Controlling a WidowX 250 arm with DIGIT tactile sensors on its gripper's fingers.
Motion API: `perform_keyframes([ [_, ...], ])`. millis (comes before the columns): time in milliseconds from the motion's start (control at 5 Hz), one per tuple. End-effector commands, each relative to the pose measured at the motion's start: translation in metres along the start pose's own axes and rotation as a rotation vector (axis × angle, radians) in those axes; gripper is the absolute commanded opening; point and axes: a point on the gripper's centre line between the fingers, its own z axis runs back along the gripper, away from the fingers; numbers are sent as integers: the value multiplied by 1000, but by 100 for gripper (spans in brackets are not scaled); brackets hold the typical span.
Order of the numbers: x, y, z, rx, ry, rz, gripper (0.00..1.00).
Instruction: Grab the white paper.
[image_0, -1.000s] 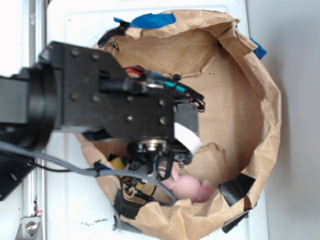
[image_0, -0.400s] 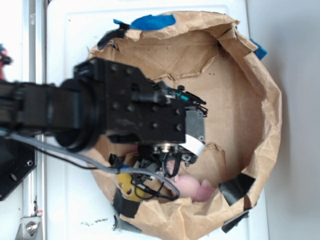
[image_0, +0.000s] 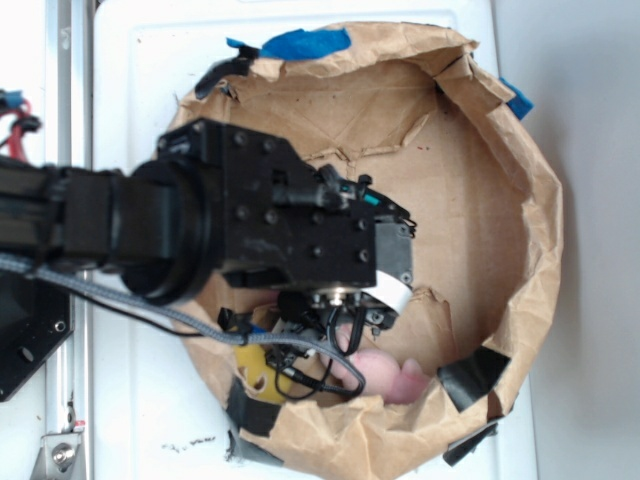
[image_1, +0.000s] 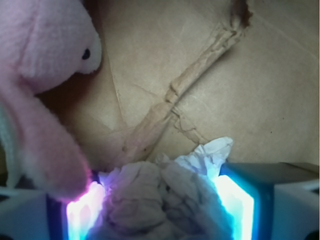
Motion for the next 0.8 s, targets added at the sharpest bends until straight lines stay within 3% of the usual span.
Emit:
perform_keyframes([
  [0,-1,-7,18,16,-20,-6,0],
  [600,-1,3,80,3,-103,56,0],
])
